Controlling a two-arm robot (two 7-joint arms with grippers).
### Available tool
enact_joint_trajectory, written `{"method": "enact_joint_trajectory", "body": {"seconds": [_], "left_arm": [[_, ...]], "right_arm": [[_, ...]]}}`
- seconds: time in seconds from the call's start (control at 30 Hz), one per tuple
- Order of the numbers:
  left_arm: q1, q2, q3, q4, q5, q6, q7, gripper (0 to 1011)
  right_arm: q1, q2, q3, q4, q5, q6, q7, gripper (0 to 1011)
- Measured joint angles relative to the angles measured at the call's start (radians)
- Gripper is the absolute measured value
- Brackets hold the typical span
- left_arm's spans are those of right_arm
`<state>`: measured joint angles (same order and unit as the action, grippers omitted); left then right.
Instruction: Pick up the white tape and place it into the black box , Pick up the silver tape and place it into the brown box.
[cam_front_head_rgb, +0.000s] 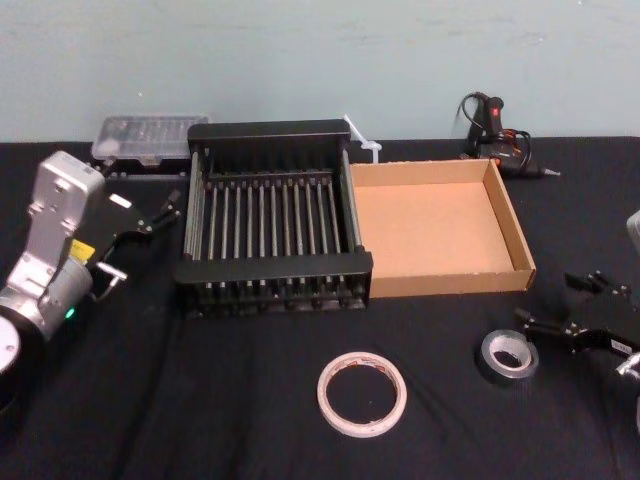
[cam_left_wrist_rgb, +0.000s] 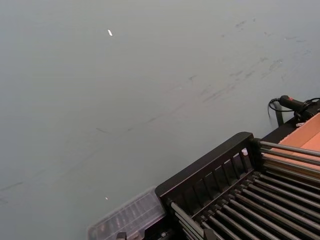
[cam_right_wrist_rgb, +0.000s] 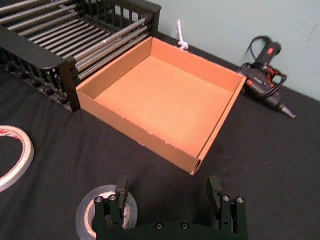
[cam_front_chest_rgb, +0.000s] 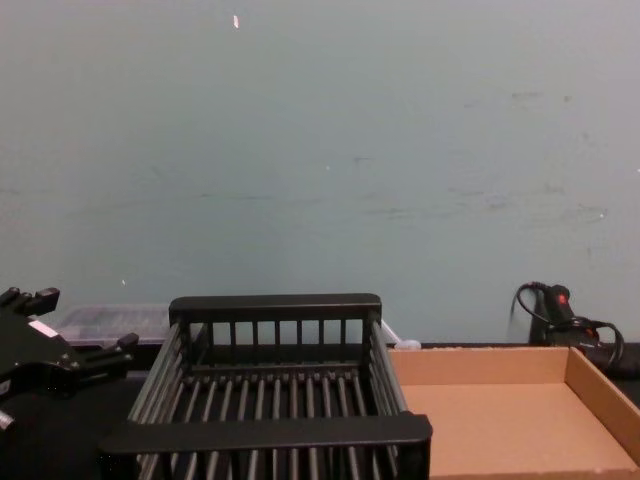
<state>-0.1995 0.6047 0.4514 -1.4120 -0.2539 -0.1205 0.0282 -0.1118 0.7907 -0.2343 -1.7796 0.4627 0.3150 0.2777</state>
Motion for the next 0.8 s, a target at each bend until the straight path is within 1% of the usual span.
{"method": "enact_joint_trajectory", "body": {"seconds": [0.27, 0.8], "left_arm": [[0.0, 0.0, 0.0, 0.0, 0.0, 0.0, 0.0, 1001], [0.0, 0.0, 0.0, 0.0, 0.0, 0.0, 0.0, 1001]], "right_arm": [[0.007, -0.015, 0.002, 0.005, -0.001, 0.052, 0.024, 1002], [0.004, -0.032, 0.008, 0.005, -0.039, 0.101, 0.055, 1002]]}}
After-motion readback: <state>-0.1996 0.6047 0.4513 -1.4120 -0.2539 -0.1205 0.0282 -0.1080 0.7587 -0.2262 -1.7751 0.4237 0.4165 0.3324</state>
